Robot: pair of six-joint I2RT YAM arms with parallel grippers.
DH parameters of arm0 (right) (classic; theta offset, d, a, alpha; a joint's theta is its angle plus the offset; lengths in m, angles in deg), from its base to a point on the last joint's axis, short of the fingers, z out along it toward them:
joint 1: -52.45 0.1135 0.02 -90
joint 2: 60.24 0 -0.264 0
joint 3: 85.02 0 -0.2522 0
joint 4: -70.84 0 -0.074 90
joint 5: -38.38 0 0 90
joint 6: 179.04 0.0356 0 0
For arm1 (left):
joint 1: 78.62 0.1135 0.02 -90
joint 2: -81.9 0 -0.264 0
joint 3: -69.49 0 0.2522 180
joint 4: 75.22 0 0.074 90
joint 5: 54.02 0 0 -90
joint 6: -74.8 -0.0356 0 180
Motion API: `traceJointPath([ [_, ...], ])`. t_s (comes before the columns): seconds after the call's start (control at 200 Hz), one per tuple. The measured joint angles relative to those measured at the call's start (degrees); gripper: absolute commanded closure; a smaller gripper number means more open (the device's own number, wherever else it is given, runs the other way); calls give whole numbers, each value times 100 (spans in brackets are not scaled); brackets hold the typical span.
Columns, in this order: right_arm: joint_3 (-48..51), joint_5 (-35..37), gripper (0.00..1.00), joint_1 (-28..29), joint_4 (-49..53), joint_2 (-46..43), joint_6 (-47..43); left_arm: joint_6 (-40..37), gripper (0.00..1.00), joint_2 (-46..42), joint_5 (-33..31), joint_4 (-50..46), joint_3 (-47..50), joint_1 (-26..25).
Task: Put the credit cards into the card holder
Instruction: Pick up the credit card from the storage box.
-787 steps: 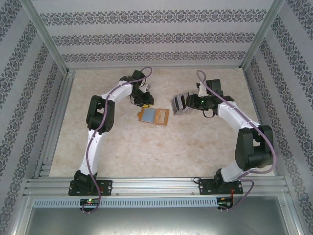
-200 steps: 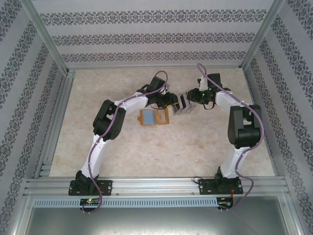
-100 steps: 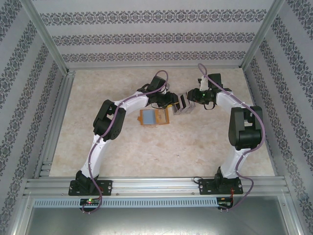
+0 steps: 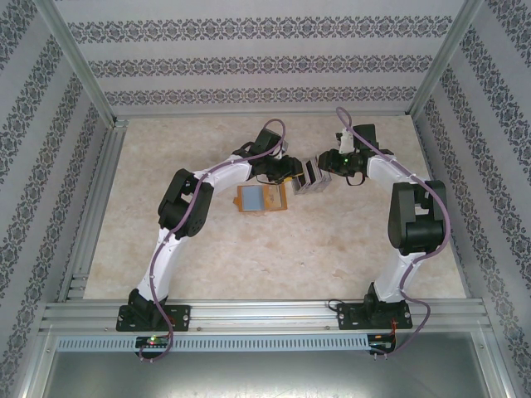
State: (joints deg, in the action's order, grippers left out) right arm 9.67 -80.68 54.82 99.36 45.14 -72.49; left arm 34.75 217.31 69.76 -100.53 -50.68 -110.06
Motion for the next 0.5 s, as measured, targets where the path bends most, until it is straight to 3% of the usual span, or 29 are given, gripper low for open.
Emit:
traceJointPath([
  [0.5, 48, -2, 67, -28, -2, -61, 17, -2, 58, 0, -13, 0, 0, 0],
])
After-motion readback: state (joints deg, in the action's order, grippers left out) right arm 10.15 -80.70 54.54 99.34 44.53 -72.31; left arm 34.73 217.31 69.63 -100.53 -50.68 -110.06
